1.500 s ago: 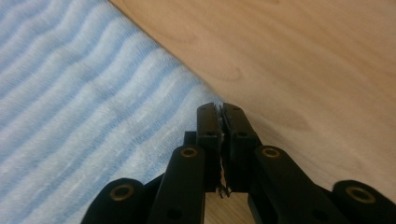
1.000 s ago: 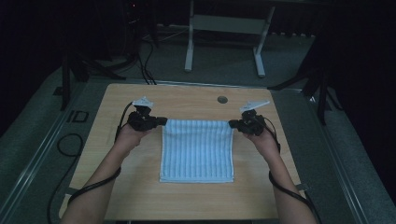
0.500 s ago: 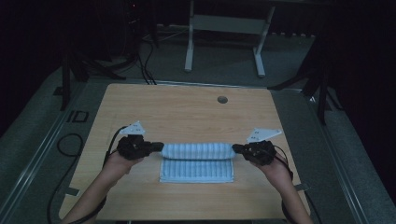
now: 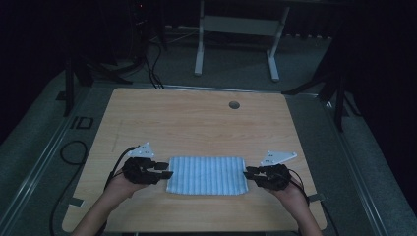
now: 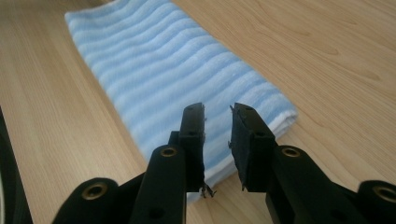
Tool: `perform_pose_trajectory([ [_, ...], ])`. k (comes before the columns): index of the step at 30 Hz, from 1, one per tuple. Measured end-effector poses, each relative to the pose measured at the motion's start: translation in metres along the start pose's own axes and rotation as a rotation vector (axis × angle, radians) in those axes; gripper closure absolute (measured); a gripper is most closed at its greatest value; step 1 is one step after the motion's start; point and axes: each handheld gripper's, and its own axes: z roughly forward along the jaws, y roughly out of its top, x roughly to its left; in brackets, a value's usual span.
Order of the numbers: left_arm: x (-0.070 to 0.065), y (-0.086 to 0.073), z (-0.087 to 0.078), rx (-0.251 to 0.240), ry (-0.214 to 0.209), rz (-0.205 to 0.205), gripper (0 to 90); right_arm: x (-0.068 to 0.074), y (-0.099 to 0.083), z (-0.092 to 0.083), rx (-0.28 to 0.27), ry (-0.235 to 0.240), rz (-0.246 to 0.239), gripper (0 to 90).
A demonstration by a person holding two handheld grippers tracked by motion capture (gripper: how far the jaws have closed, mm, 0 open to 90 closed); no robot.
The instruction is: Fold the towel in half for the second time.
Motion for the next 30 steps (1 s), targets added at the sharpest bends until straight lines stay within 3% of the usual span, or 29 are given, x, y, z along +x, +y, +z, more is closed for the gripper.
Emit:
perform_pose_trajectory([
  [2, 0.002, -0.001, 0.007, 0.002, -0.012, -0.011, 52.8, 0.0, 0.002, 0.006, 0.004, 0.01, -0.001, 69.8],
  [4, 0.002, -0.002, 0.016, 0.024, 0.016, 0.004, 51.6, 0.003, 0.003, 0.013, 0.008, 0.016, -0.008, 69.8],
  [7, 0.006, -0.006, 0.033, 0.059, 0.002, 0.003, 51.6, 0.003, 0.002, 0.027, 0.029, 0.015, -0.019, 69.9],
  [15, 0.013, -0.015, 0.059, 0.121, -0.009, -0.011, 51.8, -0.008, -0.004, 0.054, 0.075, 0.004, 0.007, 67.6],
  [16, 0.016, -0.017, 0.064, 0.136, -0.001, -0.01, 52.0, -0.015, -0.008, 0.064, 0.112, 0.0, 0.014, 66.2],
  [20, 0.021, -0.014, 0.068, 0.122, 0.006, -0.016, 53.0, -0.027, -0.013, 0.074, 0.123, 0.016, 0.032, 67.4],
  [24, 0.029, -0.007, 0.074, 0.117, 0.022, -0.017, 53.3, -0.041, -0.008, 0.078, 0.133, 0.002, 0.042, 67.6],
  [28, 0.038, 0.002, 0.082, 0.116, 0.034, -0.019, 53.3, -0.051, 0.0, 0.084, 0.148, -0.055, 0.024, 67.4],
  [30, 0.045, 0.007, 0.085, 0.118, 0.035, -0.029, 53.3, -0.057, 0.003, 0.087, 0.149, -0.059, 0.025, 67.3],
])
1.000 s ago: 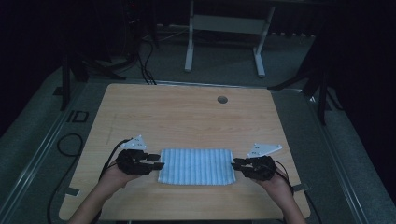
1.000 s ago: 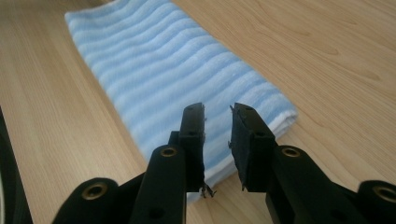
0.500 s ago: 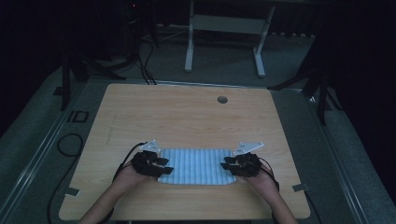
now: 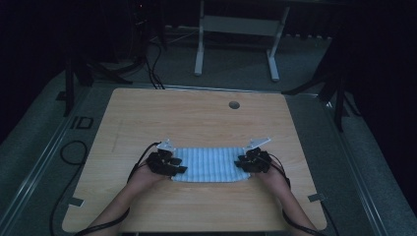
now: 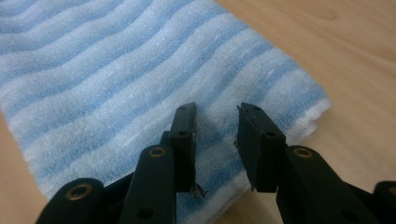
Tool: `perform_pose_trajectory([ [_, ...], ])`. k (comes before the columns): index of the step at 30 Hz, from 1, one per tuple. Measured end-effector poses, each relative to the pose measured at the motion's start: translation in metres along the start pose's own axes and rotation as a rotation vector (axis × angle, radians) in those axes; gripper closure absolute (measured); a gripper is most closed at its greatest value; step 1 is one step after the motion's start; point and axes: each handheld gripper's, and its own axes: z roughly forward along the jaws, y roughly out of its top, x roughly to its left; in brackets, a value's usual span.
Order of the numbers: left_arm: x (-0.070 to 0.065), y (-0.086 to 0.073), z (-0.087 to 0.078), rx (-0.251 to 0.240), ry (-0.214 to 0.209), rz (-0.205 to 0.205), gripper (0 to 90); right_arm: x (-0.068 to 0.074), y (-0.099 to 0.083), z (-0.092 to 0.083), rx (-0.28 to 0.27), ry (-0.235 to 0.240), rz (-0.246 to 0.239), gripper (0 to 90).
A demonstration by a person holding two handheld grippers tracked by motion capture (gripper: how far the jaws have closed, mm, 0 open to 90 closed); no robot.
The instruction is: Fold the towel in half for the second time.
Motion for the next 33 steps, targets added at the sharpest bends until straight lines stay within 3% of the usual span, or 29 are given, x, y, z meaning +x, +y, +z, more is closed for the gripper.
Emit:
perform_pose_trajectory([
  [4, 0.011, 0.009, 0.004, 0.002, 0.01, -0.013, 53.3, -0.014, 0.006, 0.005, -0.007, 0.013, 0.04, 67.2],
  [10, 0.024, 0.018, 0.007, 0.005, 0.044, -0.016, 53.5, -0.026, 0.015, 0.013, -0.018, 0.017, 0.06, 67.2],
  [13, 0.031, 0.019, 0.008, -0.011, 0.031, -0.046, 53.6, -0.033, 0.018, 0.016, -0.026, 0.029, 0.087, 67.2],
  [22, 0.036, 0.025, 0.01, 0.001, 0.062, -0.039, 53.5, -0.043, 0.031, 0.025, -0.012, 0.017, 0.092, 67.1],
  [33, 0.044, 0.029, 0.01, 0.004, 0.085, -0.051, 53.5, -0.045, 0.036, 0.03, -0.016, 0.017, 0.101, 66.7],
])
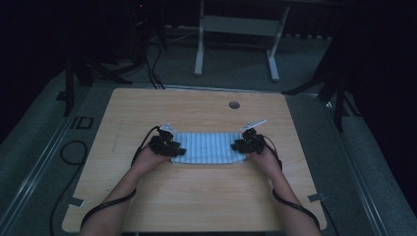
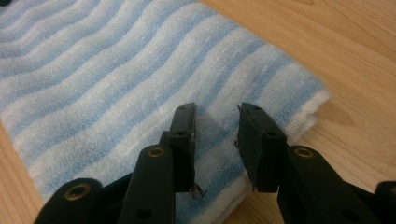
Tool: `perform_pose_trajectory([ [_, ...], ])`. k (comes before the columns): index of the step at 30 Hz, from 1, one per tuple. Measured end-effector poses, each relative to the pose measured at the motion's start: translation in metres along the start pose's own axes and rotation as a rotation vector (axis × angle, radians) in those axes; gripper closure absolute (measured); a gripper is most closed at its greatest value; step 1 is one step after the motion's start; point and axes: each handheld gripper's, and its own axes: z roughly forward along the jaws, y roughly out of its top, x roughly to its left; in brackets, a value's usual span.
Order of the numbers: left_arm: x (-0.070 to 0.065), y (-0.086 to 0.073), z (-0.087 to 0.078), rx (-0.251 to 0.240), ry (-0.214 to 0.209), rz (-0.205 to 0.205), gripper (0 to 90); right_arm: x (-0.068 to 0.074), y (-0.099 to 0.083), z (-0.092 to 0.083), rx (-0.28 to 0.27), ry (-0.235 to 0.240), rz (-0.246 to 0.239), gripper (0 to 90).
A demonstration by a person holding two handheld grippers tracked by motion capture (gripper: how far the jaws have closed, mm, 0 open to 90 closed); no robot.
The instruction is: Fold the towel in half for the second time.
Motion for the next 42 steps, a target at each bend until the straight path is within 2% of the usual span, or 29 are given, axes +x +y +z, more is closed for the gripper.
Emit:
perform_pose_trajectory([
  [3, 0.0, 0.001, 0.0, -0.003, -0.001, -0.008, 53.0, 0.0, 0.001, 0.001, 0.003, -0.004, -0.001, 66.5],
  [5, 0.001, 0.001, -0.001, -0.003, -0.01, -0.024, 49.3, 0.002, 0.002, 0.001, 0.005, -0.013, -0.012, 64.7],
  [9, -0.003, 0.001, -0.003, -0.004, 0.005, -0.009, 42.8, 0.006, 0.003, -0.002, -0.001, -0.026, -0.035, 57.0],
  [12, -0.005, 0.0, -0.006, -0.007, -0.018, 0.005, 39.1, 0.008, 0.005, -0.007, -0.021, -0.03, -0.036, 49.5],
  [14, -0.009, 0.0, -0.008, -0.017, -0.023, 0.018, 31.4, 0.008, 0.006, -0.011, -0.046, -0.033, -0.019, 38.7],
  [15, -0.01, -0.001, -0.009, -0.022, -0.019, 0.017, 28.5, 0.007, 0.006, -0.014, -0.059, -0.03, -0.001, 37.1],
  [17, -0.012, -0.002, -0.01, -0.028, -0.025, 0.022, 22.8, 0.006, 0.005, -0.018, -0.096, 0.006, 0.031, 27.0],
  [18, -0.013, -0.003, -0.01, -0.026, -0.017, 0.023, 18.3, 0.006, 0.004, -0.019, -0.099, 0.021, 0.025, 21.6],
  [19, -0.013, -0.004, -0.011, -0.023, -0.008, 0.021, 15.9, 0.007, 0.003, -0.02, -0.1, 0.022, 0.022, 20.2],
  [21, -0.014, -0.007, -0.012, -0.035, -0.007, 0.01, 15.9, 0.007, -0.001, -0.022, -0.104, 0.026, 0.021, 18.1],
  [22, -0.013, -0.009, -0.013, -0.042, 0.008, 0.012, 15.8, 0.008, -0.003, -0.022, -0.108, 0.022, 0.01, 14.4],
  [25, -0.009, -0.013, -0.015, -0.057, 0.023, -0.008, 10.4, 0.009, -0.01, -0.024, -0.117, 0.021, -0.007, 14.1],
  [27, -0.008, -0.016, -0.015, -0.048, 0.03, -0.009, 1.6, 0.01, -0.015, -0.025, -0.12, 0.008, -0.025, 13.7],
  [29, -0.009, -0.02, -0.016, -0.043, 0.07, 0.012, 1.6, 0.009, -0.019, -0.026, -0.139, -0.007, -0.037, 13.0],
  [32, -0.01, -0.025, -0.017, -0.063, 0.114, 0.026, 1.6, 0.006, -0.024, -0.03, -0.166, -0.027, -0.042, 12.5],
  [36, -0.012, -0.028, -0.017, -0.089, 0.135, 0.025, 1.7, 0.003, -0.03, -0.035, -0.182, -0.037, -0.039, 12.5],
  [38, -0.012, -0.03, -0.018, -0.094, 0.132, 0.025, 1.6, 0.002, -0.033, -0.037, -0.18, -0.044, -0.04, 12.5],
  [42, -0.012, -0.036, -0.023, -0.113, 0.153, 0.039, 1.6, 0.001, -0.04, -0.04, -0.179, -0.052, -0.041, 12.4],
])
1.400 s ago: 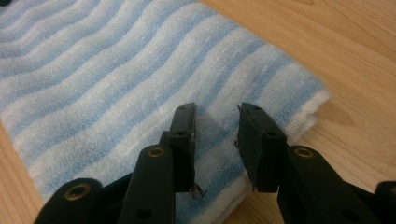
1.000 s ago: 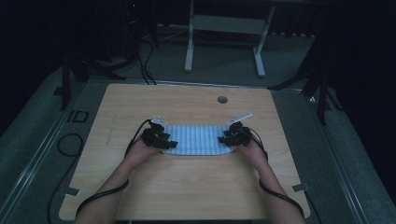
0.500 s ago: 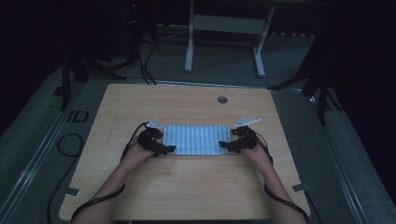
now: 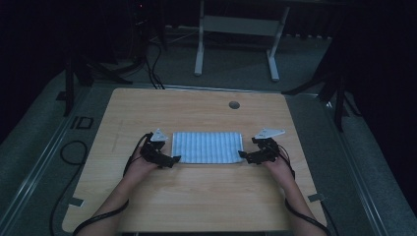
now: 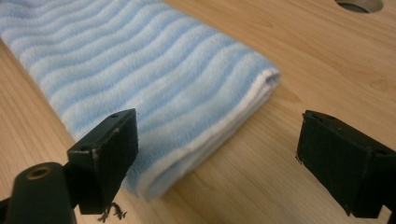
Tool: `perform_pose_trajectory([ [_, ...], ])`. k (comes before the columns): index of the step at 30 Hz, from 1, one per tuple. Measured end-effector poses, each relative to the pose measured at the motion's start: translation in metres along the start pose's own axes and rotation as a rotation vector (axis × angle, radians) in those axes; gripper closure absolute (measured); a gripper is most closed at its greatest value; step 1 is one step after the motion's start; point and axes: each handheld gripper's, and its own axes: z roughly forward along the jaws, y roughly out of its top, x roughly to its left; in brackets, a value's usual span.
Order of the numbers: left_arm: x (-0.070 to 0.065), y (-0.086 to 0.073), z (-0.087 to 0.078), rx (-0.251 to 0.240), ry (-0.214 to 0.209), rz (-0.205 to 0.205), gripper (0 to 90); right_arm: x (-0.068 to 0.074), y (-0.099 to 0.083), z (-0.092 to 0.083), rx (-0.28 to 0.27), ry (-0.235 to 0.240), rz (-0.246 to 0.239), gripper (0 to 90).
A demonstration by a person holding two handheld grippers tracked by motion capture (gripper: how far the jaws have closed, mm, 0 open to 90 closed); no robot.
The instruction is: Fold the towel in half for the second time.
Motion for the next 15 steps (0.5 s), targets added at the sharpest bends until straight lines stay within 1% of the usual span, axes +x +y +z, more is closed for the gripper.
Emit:
perform_pose_trajectory([
  [1, 0.0, -0.002, -0.002, -0.001, 0.005, 0.005, 1.6, 0.0, -0.001, -0.001, 0.0, -0.001, 0.003, 12.4],
  [7, 0.003, -0.015, -0.017, -0.009, 0.02, 0.004, 1.6, -0.003, -0.014, -0.01, 0.006, -0.005, 0.014, 12.4],
  [9, 0.006, -0.021, -0.022, -0.015, 0.018, -0.013, 1.6, -0.005, -0.018, -0.013, 0.006, -0.003, 0.028, 12.4],
  [11, 0.008, -0.027, -0.027, -0.024, 0.031, -0.022, 1.6, -0.007, -0.022, -0.016, 0.006, -0.012, 0.037, 12.4],
  [12, 0.008, -0.027, -0.027, -0.024, 0.031, -0.022, 1.6, -0.008, -0.024, -0.018, 0.003, -0.019, 0.043, 12.5],
  [13, 0.011, -0.033, -0.032, -0.029, 0.037, -0.04, 1.6, -0.009, -0.026, -0.02, 0.004, -0.024, 0.051, 12.5],
  [15, 0.013, -0.039, -0.037, -0.021, 0.04, -0.057, 1.6, -0.01, -0.029, -0.024, -0.003, -0.033, 0.06, 12.5],
])
